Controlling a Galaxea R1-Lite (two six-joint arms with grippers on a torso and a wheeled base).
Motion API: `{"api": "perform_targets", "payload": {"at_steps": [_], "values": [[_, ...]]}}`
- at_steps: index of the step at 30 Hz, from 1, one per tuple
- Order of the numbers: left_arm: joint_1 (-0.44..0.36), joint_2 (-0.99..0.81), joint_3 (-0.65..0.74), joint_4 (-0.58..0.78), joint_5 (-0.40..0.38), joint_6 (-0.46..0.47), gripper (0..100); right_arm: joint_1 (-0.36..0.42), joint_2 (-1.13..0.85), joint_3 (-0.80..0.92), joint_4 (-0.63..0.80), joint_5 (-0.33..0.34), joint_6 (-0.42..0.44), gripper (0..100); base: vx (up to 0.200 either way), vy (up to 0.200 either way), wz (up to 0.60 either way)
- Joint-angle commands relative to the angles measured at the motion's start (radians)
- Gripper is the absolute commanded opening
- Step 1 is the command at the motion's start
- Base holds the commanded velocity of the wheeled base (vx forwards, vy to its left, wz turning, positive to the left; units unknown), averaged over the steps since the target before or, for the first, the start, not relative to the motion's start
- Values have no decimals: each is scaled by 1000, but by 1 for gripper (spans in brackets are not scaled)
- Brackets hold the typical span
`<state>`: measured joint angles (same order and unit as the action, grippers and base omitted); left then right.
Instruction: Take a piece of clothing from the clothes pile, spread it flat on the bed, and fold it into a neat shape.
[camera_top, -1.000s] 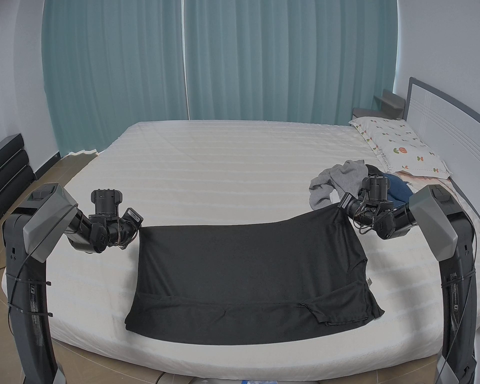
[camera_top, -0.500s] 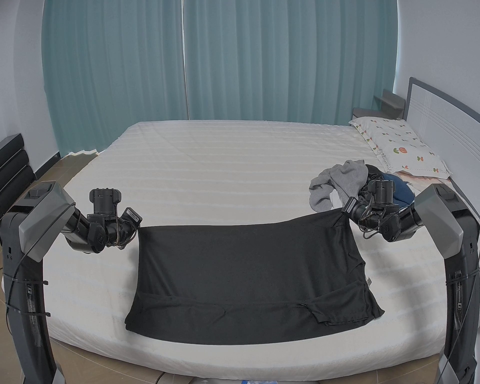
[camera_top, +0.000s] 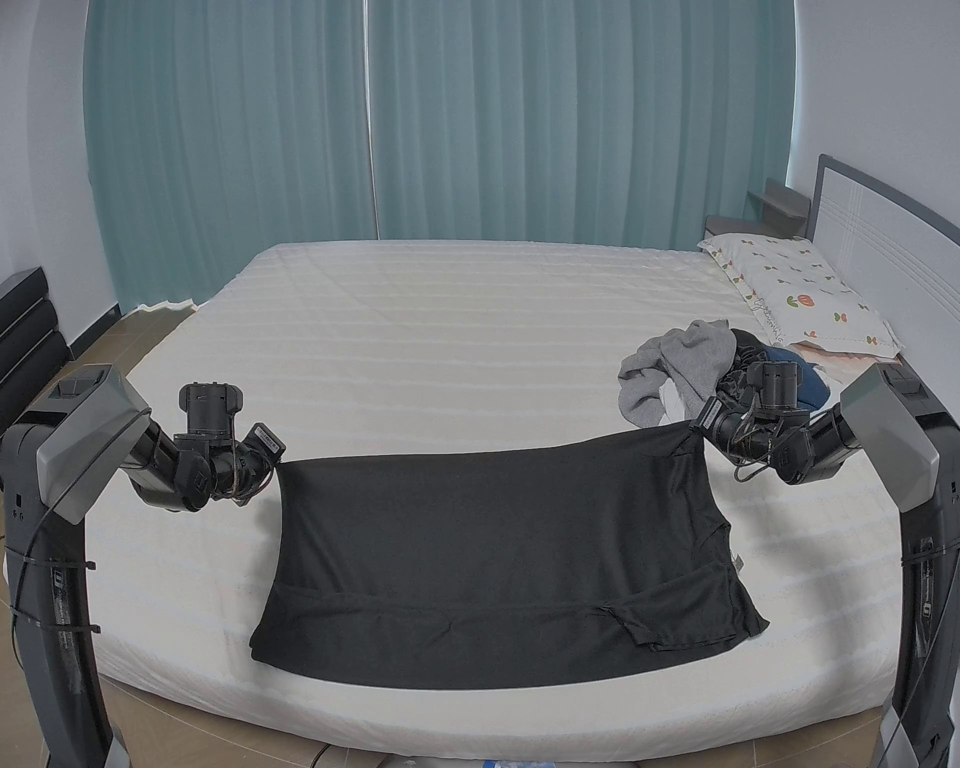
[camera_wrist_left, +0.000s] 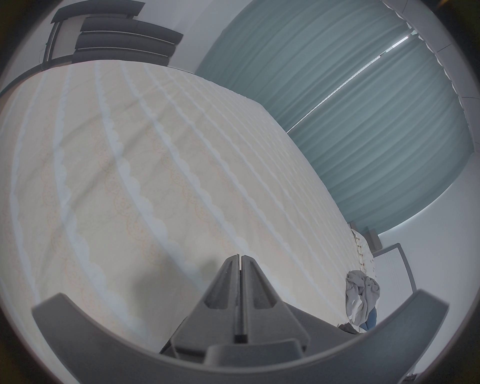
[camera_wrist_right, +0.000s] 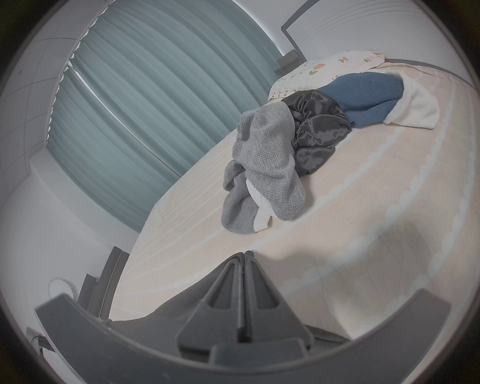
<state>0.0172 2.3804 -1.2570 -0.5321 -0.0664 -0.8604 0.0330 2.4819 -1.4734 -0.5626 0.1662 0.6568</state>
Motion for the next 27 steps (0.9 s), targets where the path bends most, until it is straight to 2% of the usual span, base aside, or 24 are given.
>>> {"api": "perform_targets", "payload": {"at_steps": [1, 8, 9, 11, 15, 18, 27], "values": [[1, -9, 18, 0, 0, 0, 0, -5, -20, 24, 0, 15, -2, 0, 0, 0, 0], [3, -32, 54, -2, -1, 49, 0, -19, -49, 67, 1, 42, -2, 0, 0, 0, 0], [1, -63, 97, -2, -3, 57, 0, -31, -77, 127, -7, 78, -11, 0, 0, 0, 0], [1, -75, 116, -2, -3, 57, 0, -33, -92, 163, -8, 101, -11, 0, 0, 0, 0], [0, -81, 142, 1, -1, 84, 0, -33, -121, 225, -8, 119, -22, 0, 0, 0, 0], [-2, -86, 191, 0, 5, 153, 0, -45, -146, 278, -8, 139, -45, 0, 0, 0, 0], [-13, -168, 315, 0, 5, 202, 0, -76, -216, 418, -10, 199, -120, 0, 0, 0, 0]]}}
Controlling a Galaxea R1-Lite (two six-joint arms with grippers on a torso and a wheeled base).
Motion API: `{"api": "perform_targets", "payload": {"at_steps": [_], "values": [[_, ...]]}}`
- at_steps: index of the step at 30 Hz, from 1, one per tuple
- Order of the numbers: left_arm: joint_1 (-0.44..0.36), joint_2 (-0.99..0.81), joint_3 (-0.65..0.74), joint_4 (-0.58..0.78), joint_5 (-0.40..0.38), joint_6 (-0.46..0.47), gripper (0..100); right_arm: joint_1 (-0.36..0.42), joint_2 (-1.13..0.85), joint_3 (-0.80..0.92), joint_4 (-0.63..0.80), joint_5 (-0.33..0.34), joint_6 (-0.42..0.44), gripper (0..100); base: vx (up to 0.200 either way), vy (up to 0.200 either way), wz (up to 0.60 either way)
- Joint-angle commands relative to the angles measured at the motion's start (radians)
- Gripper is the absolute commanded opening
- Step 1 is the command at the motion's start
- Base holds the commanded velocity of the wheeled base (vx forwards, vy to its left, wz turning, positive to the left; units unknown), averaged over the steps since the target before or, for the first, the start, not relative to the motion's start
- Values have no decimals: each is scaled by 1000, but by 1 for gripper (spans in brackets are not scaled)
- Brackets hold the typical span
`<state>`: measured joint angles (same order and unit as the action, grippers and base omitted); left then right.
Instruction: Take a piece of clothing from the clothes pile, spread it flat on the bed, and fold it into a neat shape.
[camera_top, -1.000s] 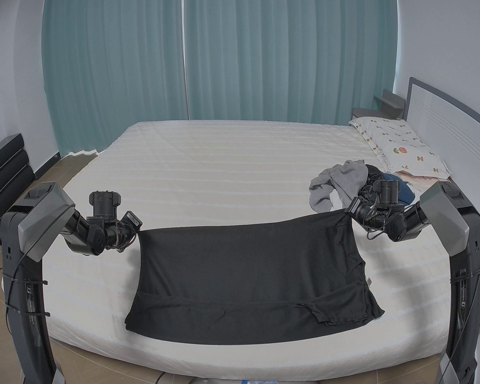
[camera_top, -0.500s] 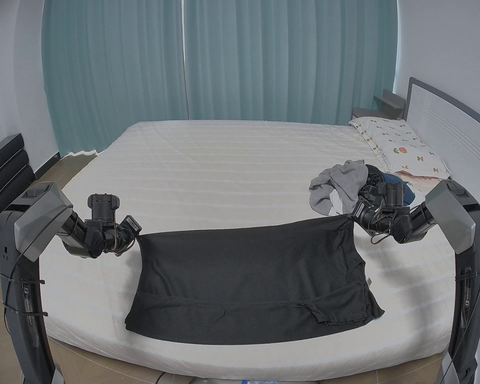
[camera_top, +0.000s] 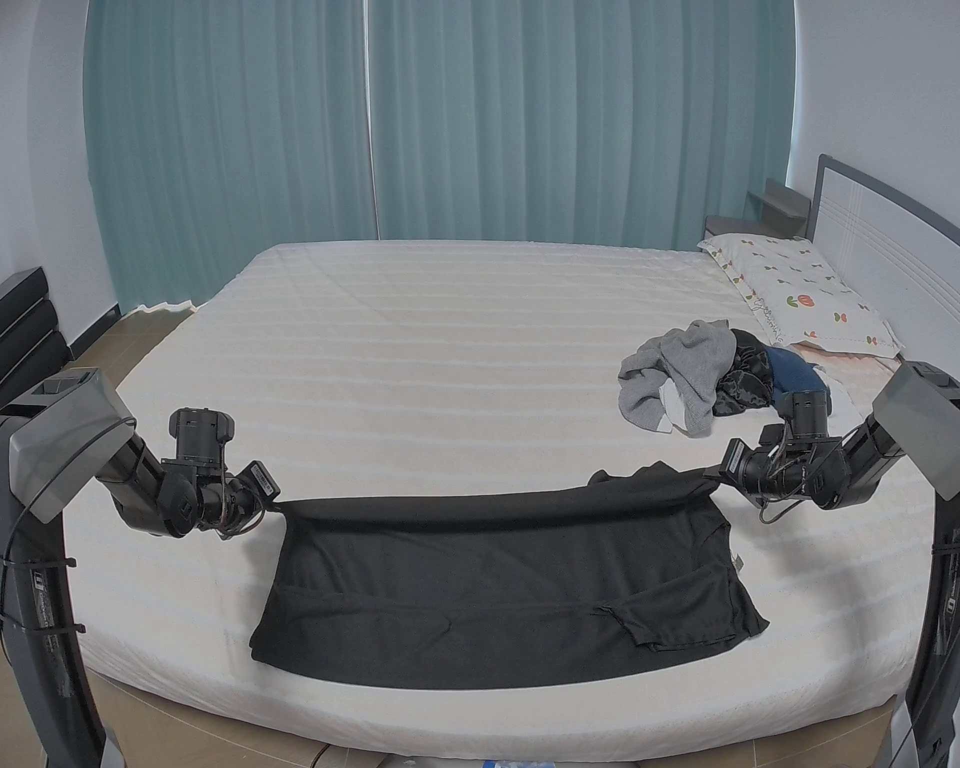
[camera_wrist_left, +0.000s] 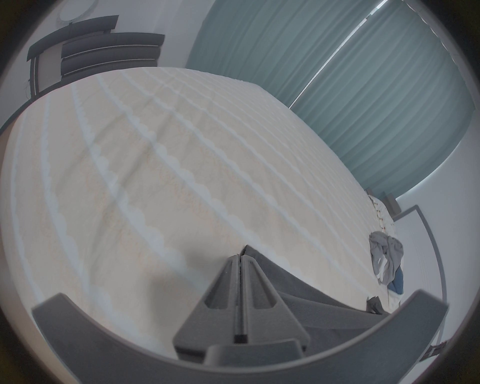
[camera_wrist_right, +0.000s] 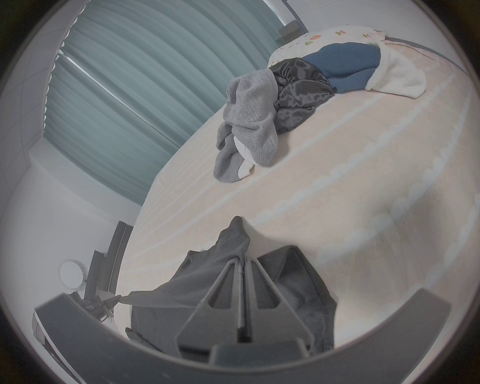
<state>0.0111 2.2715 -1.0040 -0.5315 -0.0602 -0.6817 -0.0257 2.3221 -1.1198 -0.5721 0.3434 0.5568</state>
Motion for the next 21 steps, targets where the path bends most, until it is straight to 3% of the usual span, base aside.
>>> {"api": "perform_targets", "payload": {"at_steps": [1, 14, 21], "values": [[-10, -66, 78, -1, -1, 39, 0, -19, -69, 84, 1, 34, -32, 0, 0, 0, 0], [-43, -130, 239, 5, 5, 142, 0, -48, -109, 261, 1, 52, -232, 0, 0, 0, 0], [-46, -139, 305, 8, 5, 185, 0, -42, -106, 296, 1, 52, -281, 0, 0, 0, 0]]}}
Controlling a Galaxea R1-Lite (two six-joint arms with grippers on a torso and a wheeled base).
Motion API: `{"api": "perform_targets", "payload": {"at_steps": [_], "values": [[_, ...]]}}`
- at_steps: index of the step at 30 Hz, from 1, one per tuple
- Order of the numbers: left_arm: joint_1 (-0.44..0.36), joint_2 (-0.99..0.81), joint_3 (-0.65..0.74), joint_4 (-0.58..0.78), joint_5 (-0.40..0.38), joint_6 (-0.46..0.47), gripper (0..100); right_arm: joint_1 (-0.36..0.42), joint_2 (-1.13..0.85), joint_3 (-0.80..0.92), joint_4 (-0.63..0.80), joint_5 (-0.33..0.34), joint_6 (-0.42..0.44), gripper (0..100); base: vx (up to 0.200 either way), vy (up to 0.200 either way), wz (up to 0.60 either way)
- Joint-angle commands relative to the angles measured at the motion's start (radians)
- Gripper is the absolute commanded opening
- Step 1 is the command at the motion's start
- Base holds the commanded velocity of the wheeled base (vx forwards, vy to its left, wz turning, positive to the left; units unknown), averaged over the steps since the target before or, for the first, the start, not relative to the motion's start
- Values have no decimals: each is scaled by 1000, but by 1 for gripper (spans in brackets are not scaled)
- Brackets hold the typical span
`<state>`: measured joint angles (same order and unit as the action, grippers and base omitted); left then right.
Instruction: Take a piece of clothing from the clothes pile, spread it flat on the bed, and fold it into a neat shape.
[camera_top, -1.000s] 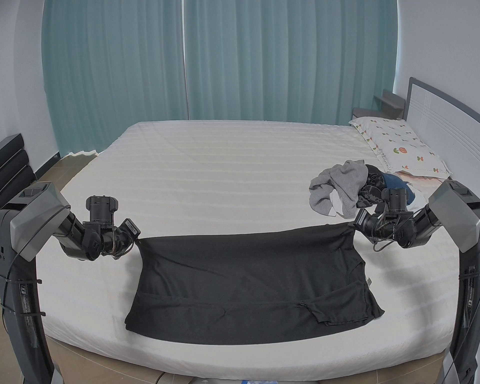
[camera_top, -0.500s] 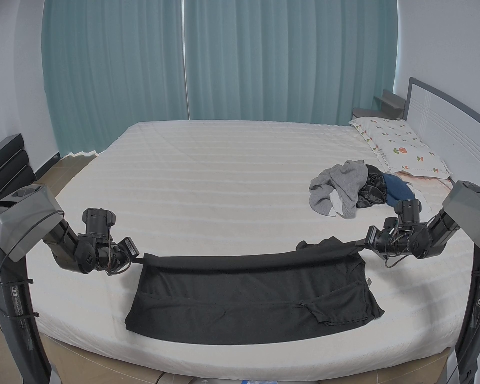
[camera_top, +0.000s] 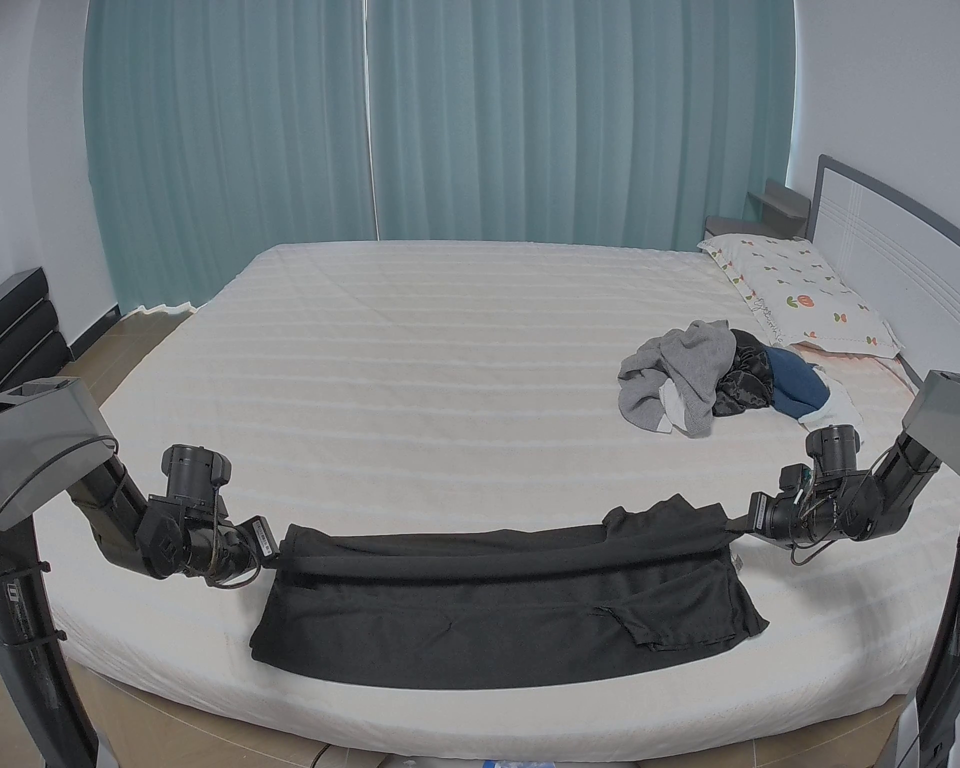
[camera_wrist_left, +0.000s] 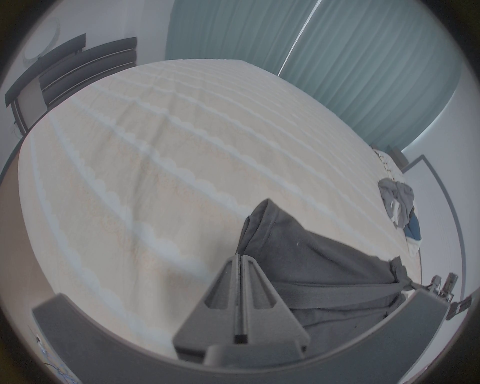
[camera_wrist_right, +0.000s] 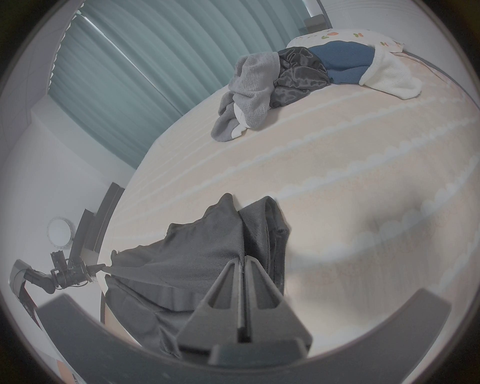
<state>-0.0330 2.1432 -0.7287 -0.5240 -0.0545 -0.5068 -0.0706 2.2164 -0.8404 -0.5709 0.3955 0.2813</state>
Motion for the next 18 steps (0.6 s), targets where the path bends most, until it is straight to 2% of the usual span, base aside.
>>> {"api": "perform_targets", "payload": {"at_steps": [1, 12, 13, 14, 15, 18], "values": [[-2, -6, 48, -1, -1, 28, 0, 8, 2, 20, 0, 0, -13, 0, 0, 0, 0], [-36, 1, 97, -1, -1, 42, 0, 15, 23, 38, 2, -1, -36, 0, 0, 0, 0], [-41, 3, 101, -4, -1, 42, 0, 20, 25, 40, 3, -1, -40, 100, 0, 0, 0], [-41, 3, 101, -4, -1, 42, 0, 20, 25, 40, 3, -1, -40, 100, 0, 0, 0], [-47, 3, 103, -4, -1, 42, 100, 22, 25, 41, 3, -1, -47, 100, 0, 0, 0], [-54, 3, 101, -5, -2, 37, 100, 22, 25, 44, 0, 0, -45, 100, 0, 0, 0]]}}
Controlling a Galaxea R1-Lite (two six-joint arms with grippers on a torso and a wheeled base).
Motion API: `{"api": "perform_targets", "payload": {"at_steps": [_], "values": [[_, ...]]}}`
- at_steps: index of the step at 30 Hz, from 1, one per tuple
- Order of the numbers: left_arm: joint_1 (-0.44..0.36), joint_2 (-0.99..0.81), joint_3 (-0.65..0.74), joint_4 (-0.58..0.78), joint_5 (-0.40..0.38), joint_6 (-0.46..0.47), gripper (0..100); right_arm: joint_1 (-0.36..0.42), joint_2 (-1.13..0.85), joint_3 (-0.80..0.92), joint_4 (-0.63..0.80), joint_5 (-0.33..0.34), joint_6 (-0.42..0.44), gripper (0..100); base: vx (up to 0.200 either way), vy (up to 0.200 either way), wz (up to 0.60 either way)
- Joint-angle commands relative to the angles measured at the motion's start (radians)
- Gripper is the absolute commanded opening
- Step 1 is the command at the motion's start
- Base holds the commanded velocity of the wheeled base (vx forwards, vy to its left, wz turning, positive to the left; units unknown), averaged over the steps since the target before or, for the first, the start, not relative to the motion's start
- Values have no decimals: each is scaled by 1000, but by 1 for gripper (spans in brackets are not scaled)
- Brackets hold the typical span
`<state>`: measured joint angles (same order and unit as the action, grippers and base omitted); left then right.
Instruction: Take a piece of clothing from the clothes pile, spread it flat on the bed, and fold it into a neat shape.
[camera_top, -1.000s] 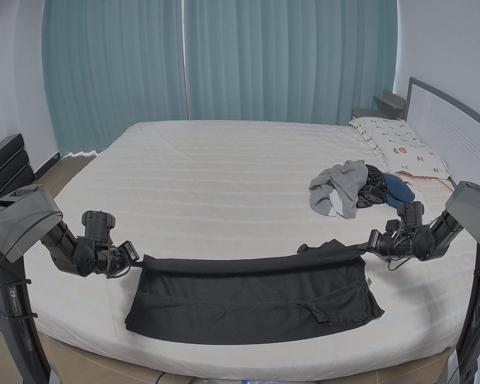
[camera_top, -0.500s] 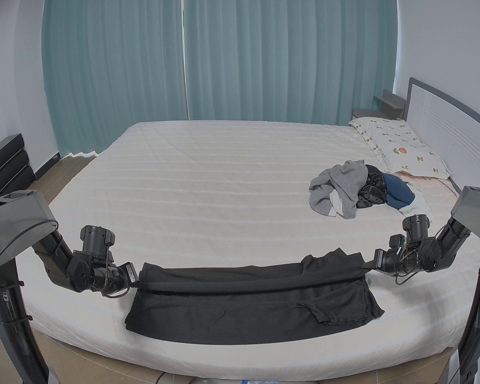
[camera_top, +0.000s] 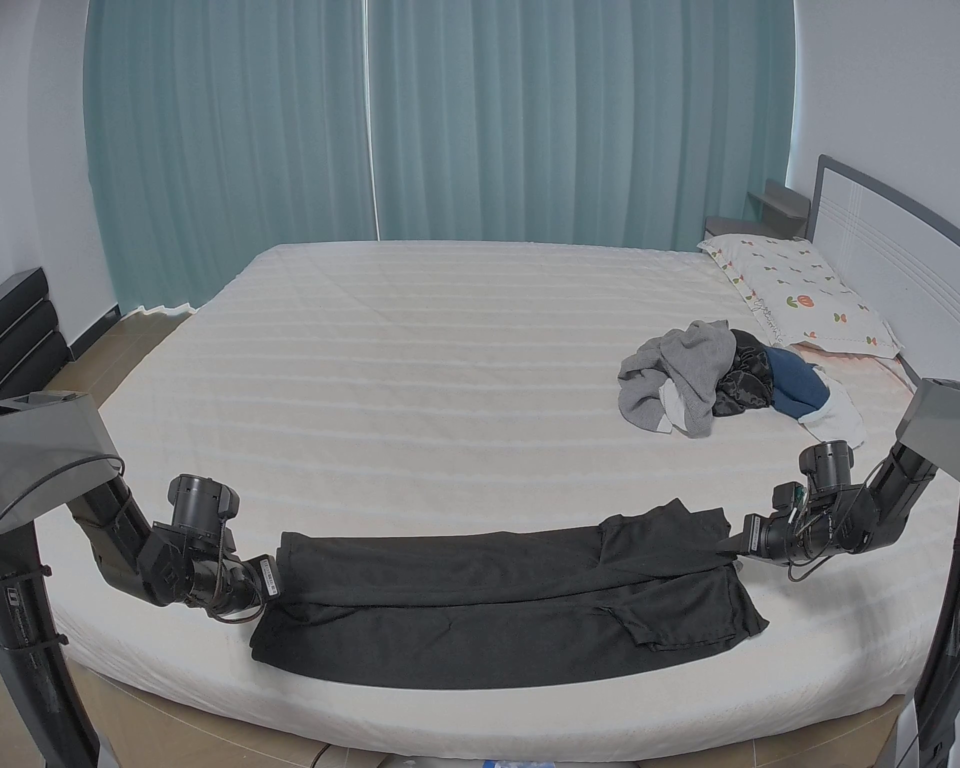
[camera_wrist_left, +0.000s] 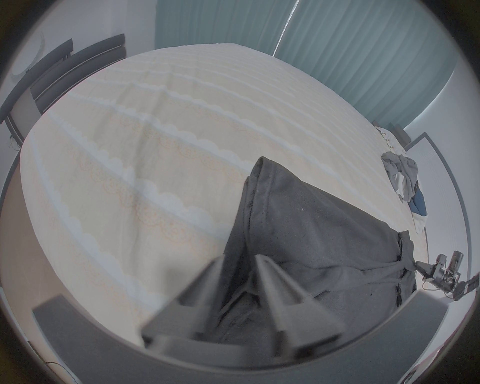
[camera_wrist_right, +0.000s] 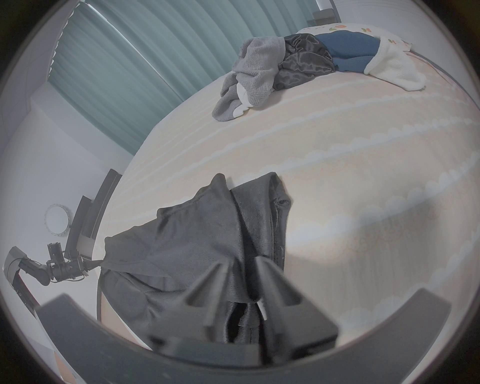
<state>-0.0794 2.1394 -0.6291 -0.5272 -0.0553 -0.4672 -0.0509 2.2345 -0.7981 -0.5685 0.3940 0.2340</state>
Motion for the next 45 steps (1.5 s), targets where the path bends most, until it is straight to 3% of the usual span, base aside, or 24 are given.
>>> {"api": "perform_targets", "payload": {"at_steps": [1, 9, 20, 21, 24, 25, 31, 41, 42, 45], "values": [[-10, 7, 2, -2, -1, -4, 100, 2, 1, 2, -2, 2, 4, 100, 0, 0, 0], [1, -27, 0, 0, -3, -14, 100, -4, -59, -30, -2, 8, 74, 100, 0, 0, 0], [27, -82, -20, -2, -31, -80, 100, -7, -47, -104, -2, 9, 327, 100, 0, 0, 0], [38, -85, -27, -2, -43, -80, 100, -9, -30, -121, -2, 9, 383, 100, 0, 0, 0], [43, -84, -35, 0, -51, -82, 100, -11, -22, -125, -4, 9, 398, 100, 0, 0, 0], [44, -68, -72, 0, -80, -114, 100, -11, 1, -142, -4, 11, 458, 100, 0, 0, 0], [36, 47, -193, 3, -95, -241, 100, -12, 53, -179, -5, 22, 599, 100, 0, 0, 0], [36, 149, -277, -4, -86, -240, 100, -20, 73, -194, -4, 43, 605, 100, 0, 0, 0], [36, 149, -277, -4, -84, -240, 0, -18, 74, -196, -4, 42, 604, 100, 0, 0, 0], [36, 149, -273, -4, -80, -240, 0, -18, 73, -191, -4, 40, 607, 100, 0, 0, 0]]}}
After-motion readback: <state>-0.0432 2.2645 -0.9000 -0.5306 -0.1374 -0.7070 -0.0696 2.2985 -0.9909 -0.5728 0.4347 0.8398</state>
